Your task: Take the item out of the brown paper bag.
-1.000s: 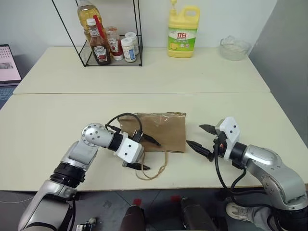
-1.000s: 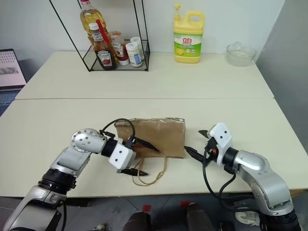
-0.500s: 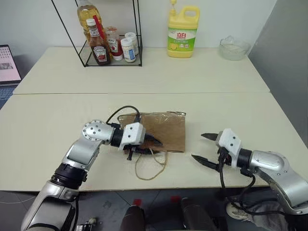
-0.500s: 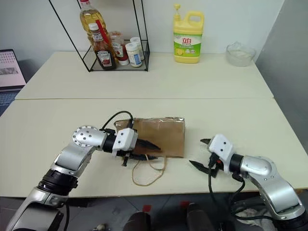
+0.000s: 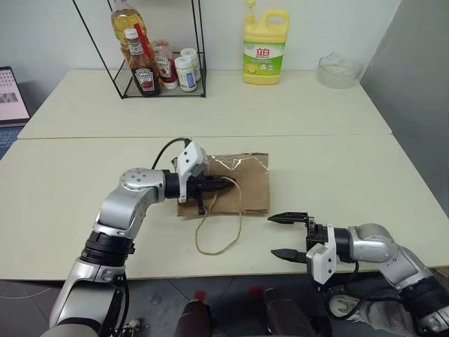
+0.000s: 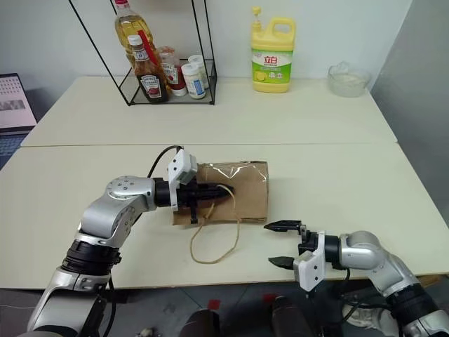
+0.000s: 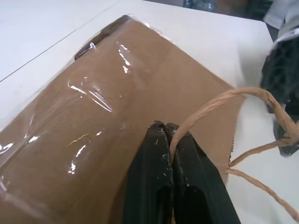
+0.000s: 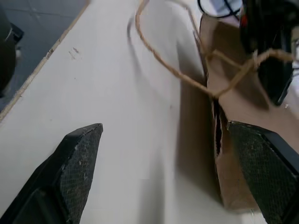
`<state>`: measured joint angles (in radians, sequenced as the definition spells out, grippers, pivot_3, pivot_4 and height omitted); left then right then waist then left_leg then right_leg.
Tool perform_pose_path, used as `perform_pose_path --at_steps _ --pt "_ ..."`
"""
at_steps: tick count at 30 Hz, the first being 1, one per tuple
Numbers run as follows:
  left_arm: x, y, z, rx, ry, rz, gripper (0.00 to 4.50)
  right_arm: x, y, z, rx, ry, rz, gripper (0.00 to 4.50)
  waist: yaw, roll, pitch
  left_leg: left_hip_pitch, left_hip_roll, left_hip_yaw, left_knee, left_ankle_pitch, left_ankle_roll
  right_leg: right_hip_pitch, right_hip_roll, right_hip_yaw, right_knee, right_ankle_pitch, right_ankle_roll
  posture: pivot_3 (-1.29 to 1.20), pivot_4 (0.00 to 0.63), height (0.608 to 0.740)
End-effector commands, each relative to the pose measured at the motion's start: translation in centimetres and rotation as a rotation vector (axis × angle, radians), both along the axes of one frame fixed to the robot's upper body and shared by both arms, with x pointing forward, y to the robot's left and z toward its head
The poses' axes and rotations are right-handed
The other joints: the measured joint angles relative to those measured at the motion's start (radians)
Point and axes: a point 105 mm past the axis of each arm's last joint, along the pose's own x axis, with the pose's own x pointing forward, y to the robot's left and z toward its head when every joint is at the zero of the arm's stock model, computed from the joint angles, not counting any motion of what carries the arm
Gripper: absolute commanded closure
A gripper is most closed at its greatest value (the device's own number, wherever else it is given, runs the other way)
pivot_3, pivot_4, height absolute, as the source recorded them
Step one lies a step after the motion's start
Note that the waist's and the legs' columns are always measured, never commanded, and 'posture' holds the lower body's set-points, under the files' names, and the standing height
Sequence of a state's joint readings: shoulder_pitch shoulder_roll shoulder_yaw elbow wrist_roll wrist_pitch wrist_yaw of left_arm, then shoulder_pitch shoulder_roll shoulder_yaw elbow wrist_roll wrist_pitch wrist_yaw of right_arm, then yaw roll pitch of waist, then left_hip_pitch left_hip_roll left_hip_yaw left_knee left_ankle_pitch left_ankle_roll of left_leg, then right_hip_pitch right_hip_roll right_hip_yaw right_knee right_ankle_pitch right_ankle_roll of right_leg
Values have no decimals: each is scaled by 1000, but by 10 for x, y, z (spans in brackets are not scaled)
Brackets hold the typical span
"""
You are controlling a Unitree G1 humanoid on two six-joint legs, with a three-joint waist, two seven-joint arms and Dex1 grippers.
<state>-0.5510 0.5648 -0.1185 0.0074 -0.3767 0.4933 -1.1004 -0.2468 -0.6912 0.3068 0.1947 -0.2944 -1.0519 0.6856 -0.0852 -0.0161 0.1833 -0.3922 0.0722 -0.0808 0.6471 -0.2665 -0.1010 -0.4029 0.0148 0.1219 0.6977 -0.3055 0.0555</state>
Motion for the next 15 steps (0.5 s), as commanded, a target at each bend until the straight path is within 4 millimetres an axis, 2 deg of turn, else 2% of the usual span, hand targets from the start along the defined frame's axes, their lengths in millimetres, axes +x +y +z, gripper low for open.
perform_pose_path --at_steps 1,6,8,14,15 --pt "-4 -1 13 -23 -37 -11 4465 -1 13 0 38 -105 97 0 -1 0 0 0 0 0 0 0 0 0 0 0 0 0 0 0 150 740" --pt "-5 -1 16 -30 -33 -4 4465 4 43 2 72 -218 184 0 -1 0 0 1 0 0 0 3 -4 0 0 0 1 0 0 0 150 740" --pt "-6 -1 16 -31 -34 -5 4465 7 53 -6 40 -243 189 0 0 0 0 1 0 0 0 3 -5 0 0 0 1 0 0 0 150 740" --pt "-7 -4 21 -39 -38 -11 4465 25 70 -19 -9 -315 146 0 -4 0 -1 3 0 0 -1 3 -6 0 0 1 3 0 0 0 150 740" --pt "-8 -4 22 -41 -38 -11 4491 28 71 -18 -3 -321 137 174 -4 0 -1 4 0 0 -1 4 -6 1 0 1 3 0 0 0 150 740"
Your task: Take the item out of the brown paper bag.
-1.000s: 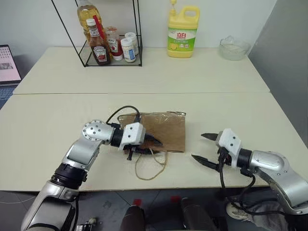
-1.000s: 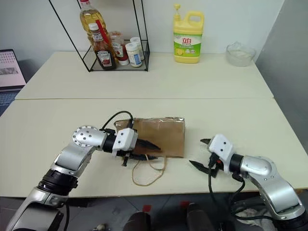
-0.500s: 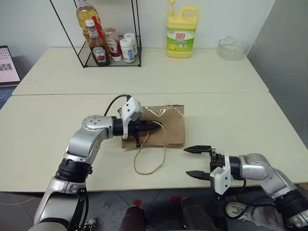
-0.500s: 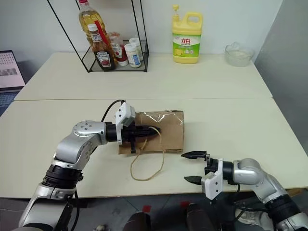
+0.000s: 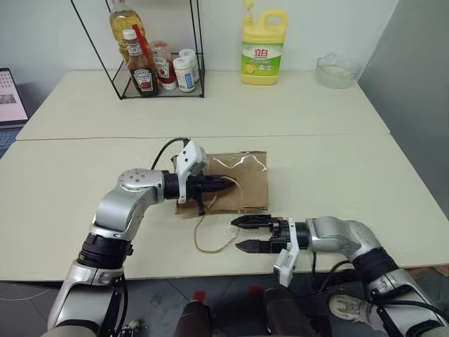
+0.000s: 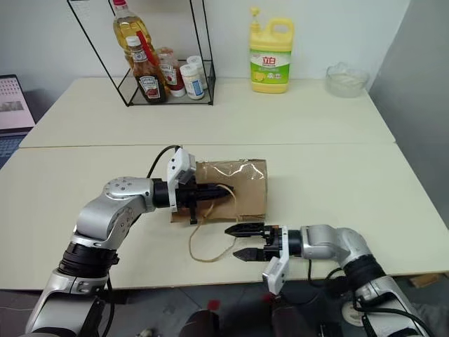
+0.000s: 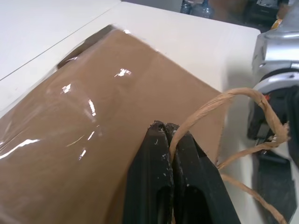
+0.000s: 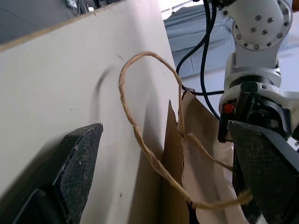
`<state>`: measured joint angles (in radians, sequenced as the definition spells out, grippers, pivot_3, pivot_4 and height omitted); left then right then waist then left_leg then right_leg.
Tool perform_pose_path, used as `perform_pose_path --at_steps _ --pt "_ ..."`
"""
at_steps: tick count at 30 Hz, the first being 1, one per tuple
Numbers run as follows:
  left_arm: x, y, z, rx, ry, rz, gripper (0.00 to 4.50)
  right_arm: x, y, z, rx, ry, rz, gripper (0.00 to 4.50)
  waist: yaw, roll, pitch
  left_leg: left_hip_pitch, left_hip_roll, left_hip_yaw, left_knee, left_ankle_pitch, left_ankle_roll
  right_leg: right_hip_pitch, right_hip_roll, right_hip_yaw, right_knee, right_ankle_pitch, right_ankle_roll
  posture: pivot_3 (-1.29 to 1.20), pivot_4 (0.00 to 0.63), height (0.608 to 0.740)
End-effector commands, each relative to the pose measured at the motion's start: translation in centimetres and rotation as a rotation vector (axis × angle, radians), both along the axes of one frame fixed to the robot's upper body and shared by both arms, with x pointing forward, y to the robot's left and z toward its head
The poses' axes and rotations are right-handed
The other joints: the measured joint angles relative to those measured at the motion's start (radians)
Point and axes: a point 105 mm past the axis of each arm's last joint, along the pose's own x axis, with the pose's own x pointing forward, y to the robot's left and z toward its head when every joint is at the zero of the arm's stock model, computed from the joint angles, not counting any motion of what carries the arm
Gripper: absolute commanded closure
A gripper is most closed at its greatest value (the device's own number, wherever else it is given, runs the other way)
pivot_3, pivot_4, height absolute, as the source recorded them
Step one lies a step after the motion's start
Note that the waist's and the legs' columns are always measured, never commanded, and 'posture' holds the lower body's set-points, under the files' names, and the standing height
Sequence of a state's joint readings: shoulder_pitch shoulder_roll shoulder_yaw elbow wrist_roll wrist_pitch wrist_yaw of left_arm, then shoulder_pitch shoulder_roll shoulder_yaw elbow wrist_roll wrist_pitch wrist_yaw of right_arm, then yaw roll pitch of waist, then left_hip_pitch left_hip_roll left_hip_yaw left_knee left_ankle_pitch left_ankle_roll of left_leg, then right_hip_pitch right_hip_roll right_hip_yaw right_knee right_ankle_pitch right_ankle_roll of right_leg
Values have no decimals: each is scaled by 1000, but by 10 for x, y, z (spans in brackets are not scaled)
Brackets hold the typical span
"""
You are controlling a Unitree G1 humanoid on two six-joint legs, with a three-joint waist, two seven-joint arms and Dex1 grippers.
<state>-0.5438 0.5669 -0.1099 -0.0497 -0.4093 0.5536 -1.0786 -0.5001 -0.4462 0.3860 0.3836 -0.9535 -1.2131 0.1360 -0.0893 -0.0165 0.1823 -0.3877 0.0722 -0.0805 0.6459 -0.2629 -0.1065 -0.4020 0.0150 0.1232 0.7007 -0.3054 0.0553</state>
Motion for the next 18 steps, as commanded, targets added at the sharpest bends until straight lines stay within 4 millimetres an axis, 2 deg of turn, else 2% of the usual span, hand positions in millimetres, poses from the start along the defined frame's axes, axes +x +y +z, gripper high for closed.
perform_pose_path --at_steps 1,2,4,10,13,18 --pt "-3 0 17 -23 -54 -9 4500 14 -3 -17 -64 -6 -78 387 0 0 0 3 0 0 0 0 0 3 0 0 0 0 0 0 150 740" --pt "-4 0 17 -23 -54 -10 4500 16 -3 -18 -68 -12 -83 602 0 0 0 6 0 0 0 0 1 7 0 0 -1 0 0 0 150 740" --pt "-5 0 16 -23 -56 -10 4500 18 -4 -19 -72 -22 -95 1352 2 0 0 11 0 0 -1 -2 4 13 0 0 -3 0 0 0 150 740" --pt "-6 -3 17 -30 -58 -14 4500 24 -4 -19 -58 -26 -117 3564 0 -1 0 12 -1 0 -1 -2 4 15 -1 1 -3 0 0 0 150 740" --pt "-5 -3 20 -34 -64 -13 4500 24 -4 -15 -44 -19 -111 4489 -1 -2 -1 15 -1 0 -1 -2 4 17 -1 1 -3 0 0 0 150 740" --pt "6 1 41 -95 -63 42 4500 15 -6 -19 -52 30 -89 4489 1 -4 -1 20 -2 0 -1 -2 4 23 -1 1 -4 0 0 0 150 740"
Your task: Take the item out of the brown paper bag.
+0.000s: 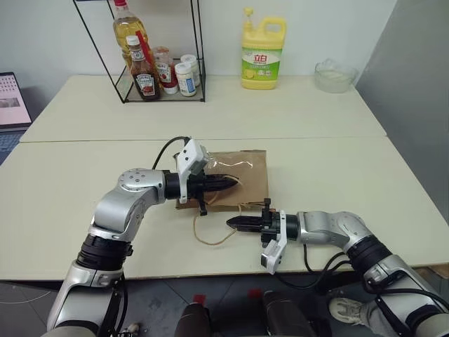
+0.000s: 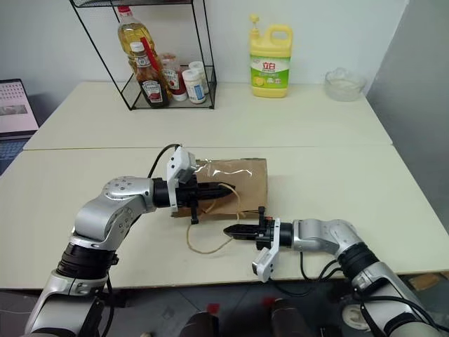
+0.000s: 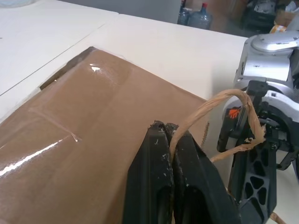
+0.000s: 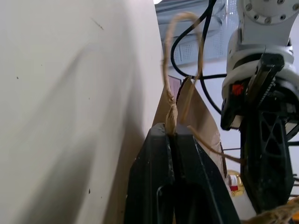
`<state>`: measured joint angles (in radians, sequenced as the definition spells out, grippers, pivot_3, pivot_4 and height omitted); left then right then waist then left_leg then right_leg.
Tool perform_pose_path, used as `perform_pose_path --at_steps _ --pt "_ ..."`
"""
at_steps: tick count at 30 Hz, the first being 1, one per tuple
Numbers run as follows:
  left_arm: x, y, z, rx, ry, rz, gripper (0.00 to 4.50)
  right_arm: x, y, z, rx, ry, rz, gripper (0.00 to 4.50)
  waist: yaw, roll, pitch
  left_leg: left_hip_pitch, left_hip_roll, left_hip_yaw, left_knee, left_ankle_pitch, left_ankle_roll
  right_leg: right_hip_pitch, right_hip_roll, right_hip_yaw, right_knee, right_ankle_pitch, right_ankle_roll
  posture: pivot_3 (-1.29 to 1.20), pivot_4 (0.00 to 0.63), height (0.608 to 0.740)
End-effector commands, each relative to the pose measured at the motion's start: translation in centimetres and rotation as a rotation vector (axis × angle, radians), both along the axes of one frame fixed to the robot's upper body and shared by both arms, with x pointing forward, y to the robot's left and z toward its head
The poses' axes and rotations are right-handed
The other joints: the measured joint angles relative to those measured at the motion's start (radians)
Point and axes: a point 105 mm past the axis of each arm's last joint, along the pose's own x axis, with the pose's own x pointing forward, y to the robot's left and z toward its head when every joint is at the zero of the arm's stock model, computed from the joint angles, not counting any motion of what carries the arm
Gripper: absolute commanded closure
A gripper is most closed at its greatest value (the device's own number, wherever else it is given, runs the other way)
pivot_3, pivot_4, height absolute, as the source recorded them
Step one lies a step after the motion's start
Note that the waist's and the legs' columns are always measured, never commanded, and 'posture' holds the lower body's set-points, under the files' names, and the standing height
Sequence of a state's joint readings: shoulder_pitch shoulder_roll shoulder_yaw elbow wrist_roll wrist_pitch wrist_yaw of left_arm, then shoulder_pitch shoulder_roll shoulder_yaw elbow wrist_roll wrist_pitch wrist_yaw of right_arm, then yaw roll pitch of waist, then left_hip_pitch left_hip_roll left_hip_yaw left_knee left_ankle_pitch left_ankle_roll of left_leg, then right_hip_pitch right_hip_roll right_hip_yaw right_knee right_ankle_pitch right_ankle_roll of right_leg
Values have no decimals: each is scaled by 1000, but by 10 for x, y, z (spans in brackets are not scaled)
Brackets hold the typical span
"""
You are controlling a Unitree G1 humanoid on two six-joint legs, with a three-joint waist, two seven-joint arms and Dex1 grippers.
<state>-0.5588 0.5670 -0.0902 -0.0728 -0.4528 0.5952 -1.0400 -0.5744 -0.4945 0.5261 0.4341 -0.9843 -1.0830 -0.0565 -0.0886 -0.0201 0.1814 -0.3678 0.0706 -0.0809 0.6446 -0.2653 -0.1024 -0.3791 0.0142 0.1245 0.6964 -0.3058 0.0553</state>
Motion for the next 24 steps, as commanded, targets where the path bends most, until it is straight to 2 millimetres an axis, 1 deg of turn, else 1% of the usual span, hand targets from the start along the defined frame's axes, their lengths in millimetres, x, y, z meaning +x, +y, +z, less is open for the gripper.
perform_pose_path --at_steps 1,3,6,9,13,16,20,23,24 --pt "7 2 36 -72 -67 34 4500 -4 -9 -22 -93 71 -19 4489 0 -1 0 0 0 0 0 0 0 0 0 0 0 0 0 0 150 740" --pt "15 4 56 -118 -80 70 4500 -8 -13 -33 -137 115 -18 4489 2 -1 1 0 0 0 0 0 0 0 0 0 -1 0 0 0 150 740" --pt "22 7 81 -166 -109 105 4500 -10 -16 -40 -155 151 -39 4489 3 -2 0 0 -1 -1 0 0 0 2 0 0 -3 0 0 0 150 740" --pt "24 7 99 -186 -142 108 4500 -10 -16 -42 -160 174 -54 4489 3 -3 0 1 0 -1 -1 0 0 5 0 0 -7 0 0 0 150 740" --pt "25 6 116 -196 -185 99 4500 -6 -19 -43 -170 198 -82 4489 3 -3 0 2 0 -2 -2 -1 0 7 -1 0 -11 0 0 0 150 740" --pt "26 7 120 -202 -198 97 4500 -1 -24 -45 -169 235 -122 4489 4 -3 0 2 0 -2 -2 -1 0 8 -1 -1 -11 0 0 0 150 740" --pt "22 6 122 -217 -192 79 4500 9 -38 -35 -115 319 -222 4489 8 -3 0 2 -1 -2 -2 -1 0 9 -1 -1 -14 0 0 0 150 740" --pt "18 3 119 -216 -185 60 4500 10 -51 -16 -63 379 -277 3898 15 -3 0 0 -4 -3 -2 -1 0 10 -3 -1 -15 0 1 0 150 740" --pt "17 3 118 -216 -184 59 4500 9 -54 -12 -54 389 -289 3570 17 -3 1 -1 -5 -3 -2 -1 0 10 -4 0 -15 0 1 0 150 740"
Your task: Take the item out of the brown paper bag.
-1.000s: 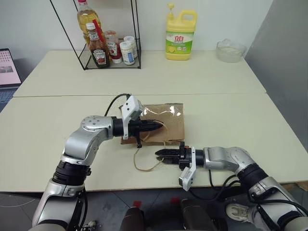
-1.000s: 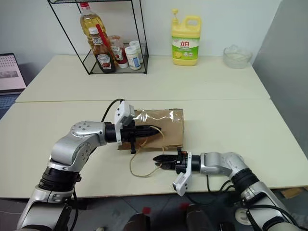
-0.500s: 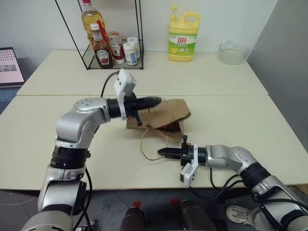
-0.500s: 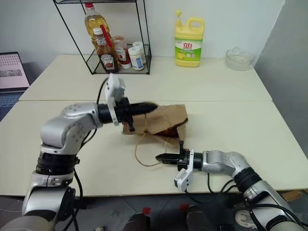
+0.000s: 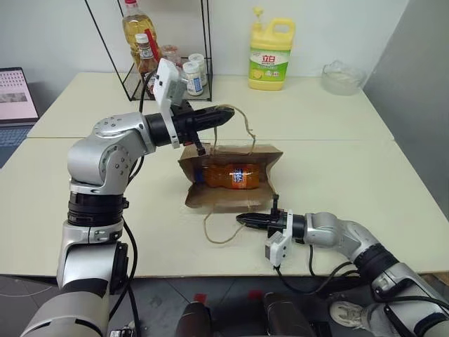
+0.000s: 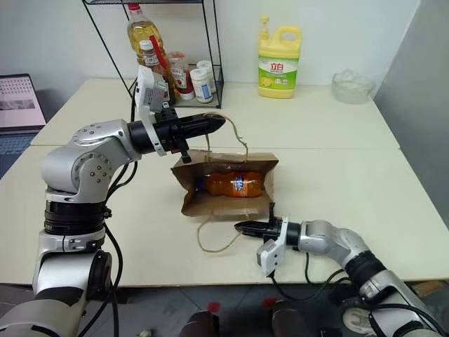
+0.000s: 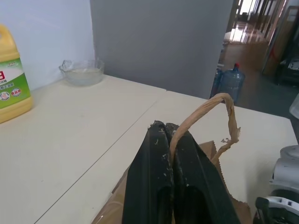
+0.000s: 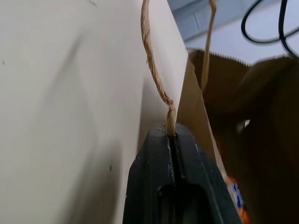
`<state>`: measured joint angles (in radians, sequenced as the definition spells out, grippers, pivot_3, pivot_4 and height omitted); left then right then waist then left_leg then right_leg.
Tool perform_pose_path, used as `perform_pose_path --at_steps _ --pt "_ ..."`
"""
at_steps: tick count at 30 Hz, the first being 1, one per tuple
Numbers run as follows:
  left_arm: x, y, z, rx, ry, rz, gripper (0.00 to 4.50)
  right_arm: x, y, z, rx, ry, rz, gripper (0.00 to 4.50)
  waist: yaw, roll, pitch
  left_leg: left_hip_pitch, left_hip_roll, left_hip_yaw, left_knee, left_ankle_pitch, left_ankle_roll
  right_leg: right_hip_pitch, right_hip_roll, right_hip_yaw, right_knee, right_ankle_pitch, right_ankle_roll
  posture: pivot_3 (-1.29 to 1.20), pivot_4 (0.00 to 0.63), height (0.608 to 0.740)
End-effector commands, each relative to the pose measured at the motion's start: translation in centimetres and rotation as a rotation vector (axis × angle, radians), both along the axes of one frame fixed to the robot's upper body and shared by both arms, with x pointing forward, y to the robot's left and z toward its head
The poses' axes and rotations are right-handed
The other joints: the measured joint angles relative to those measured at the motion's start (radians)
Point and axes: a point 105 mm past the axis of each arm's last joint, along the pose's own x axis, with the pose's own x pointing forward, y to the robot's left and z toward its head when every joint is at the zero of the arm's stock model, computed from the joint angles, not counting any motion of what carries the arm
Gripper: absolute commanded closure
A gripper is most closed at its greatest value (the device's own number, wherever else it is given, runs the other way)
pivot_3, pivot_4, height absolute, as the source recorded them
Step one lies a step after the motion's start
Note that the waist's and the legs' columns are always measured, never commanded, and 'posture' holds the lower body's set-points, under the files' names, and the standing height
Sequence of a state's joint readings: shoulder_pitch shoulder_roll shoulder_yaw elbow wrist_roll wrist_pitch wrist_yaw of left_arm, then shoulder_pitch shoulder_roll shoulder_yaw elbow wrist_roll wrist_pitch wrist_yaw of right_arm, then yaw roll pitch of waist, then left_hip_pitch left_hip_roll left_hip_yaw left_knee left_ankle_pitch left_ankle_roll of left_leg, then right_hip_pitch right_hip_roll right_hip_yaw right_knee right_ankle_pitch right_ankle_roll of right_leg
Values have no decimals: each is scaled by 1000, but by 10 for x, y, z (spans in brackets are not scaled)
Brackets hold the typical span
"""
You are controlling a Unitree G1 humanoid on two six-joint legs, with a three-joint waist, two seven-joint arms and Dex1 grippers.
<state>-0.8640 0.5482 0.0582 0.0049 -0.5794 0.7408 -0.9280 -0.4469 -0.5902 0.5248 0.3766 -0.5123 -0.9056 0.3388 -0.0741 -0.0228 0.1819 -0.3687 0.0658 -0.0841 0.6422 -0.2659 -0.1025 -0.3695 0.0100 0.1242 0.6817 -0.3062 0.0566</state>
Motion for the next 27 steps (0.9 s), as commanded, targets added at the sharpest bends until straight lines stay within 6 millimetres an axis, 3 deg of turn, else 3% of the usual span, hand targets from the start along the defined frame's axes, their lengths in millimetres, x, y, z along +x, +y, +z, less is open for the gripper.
perform_pose_path --at_steps 1,4,10,13,16,20,24,27 --pt "-9 1 12 -16 -51 -19 4500 3 -24 9 -10 72 -104 3078 2 0 0 -1 -1 0 0 0 0 0 -1 0 0 -1 1 0 150 740" --pt "-11 2 8 -5 -46 -28 4500 0 -44 26 24 73 -183 2178 5 1 1 -4 -1 -1 1 0 0 -3 -1 0 0 -1 3 0 150 740" --pt "-11 3 10 -8 -45 -38 4500 -20 -81 29 7 194 -315 176 15 0 1 -8 -1 -2 1 0 0 -5 -1 -1 0 -2 4 0 150 740" --pt "-10 4 8 7 -47 -35 4500 -16 -83 42 67 339 -414 176 14 0 1 -8 -1 -2 2 0 0 -5 -1 -1 -1 -2 4 0 150 740" --pt "-11 5 6 18 -46 -45 4500 -20 -65 65 207 564 -408 176 13 1 2 -8 -1 -3 2 0 0 -6 -1 -1 0 -2 4 0 150 740" --pt "-9 5 7 17 -46 -41 4500 -22 -19 120 499 864 -259 1059 10 2 3 -10 -1 -6 2 0 0 -7 0 -3 -1 -2 4 0 150 740" --pt "-9 3 7 29 -55 -41 4500 -24 10 135 565 1056 -145 2433 19 2 3 -13 -1 -11 2 0 0 -8 0 -6 -2 -2 4 0 150 740" --pt "-9 2 8 29 -56 -44 4500 -25 32 131 550 1145 -91 3442 25 2 3 -19 -2 -13 2 0 0 -11 0 -7 -1 -2 3 0 150 740"
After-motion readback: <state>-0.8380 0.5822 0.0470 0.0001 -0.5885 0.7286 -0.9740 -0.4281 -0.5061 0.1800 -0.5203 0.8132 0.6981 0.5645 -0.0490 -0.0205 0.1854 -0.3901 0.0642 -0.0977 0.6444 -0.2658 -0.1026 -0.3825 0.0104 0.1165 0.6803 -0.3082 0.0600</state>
